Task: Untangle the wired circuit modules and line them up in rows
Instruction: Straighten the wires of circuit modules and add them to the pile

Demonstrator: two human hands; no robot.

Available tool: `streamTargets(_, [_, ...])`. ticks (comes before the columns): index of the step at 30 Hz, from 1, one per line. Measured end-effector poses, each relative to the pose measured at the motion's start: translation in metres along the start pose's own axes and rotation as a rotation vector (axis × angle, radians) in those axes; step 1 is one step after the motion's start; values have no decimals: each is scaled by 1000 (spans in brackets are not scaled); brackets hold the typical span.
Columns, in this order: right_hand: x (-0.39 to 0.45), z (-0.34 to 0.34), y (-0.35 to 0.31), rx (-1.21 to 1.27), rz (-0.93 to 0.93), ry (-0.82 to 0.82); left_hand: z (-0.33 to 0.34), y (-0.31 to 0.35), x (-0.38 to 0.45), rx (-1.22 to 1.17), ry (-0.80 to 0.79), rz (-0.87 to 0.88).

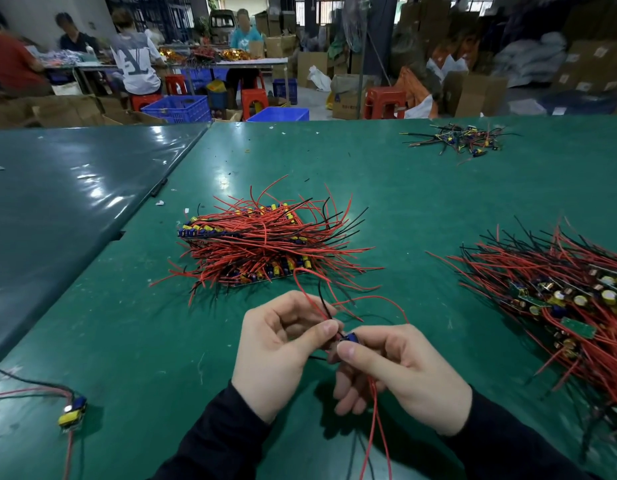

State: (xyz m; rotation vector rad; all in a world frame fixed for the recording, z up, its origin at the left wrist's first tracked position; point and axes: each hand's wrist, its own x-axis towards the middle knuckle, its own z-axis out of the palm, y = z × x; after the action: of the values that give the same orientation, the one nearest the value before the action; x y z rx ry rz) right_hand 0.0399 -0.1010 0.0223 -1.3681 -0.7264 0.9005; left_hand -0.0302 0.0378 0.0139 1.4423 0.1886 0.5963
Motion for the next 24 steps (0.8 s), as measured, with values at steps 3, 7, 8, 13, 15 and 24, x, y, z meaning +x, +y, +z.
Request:
streamTargets(3, [0, -2, -1, 87, 28, -45, 1, 1, -1, -36, -43, -46])
streamTargets(7, [-2, -3, -5, 233, 110, -122, -3, 7, 0, -245, -212, -220])
streamTargets(8, [-2, -3, -5, 246, 123, -156, -4, 7, 0, -235, -244, -217])
streamTargets(13, [-2, -3, -3, 236, 152, -235, -4, 9, 0, -184, -293, -167])
streamTargets(15, [-3, -4, -4, 245, 131, -254, -5, 11, 1, -233, -311, -193])
streamTargets(24, [-2, -5, -2, 345, 108, -372, -9, 9, -2, -272, -445, -257])
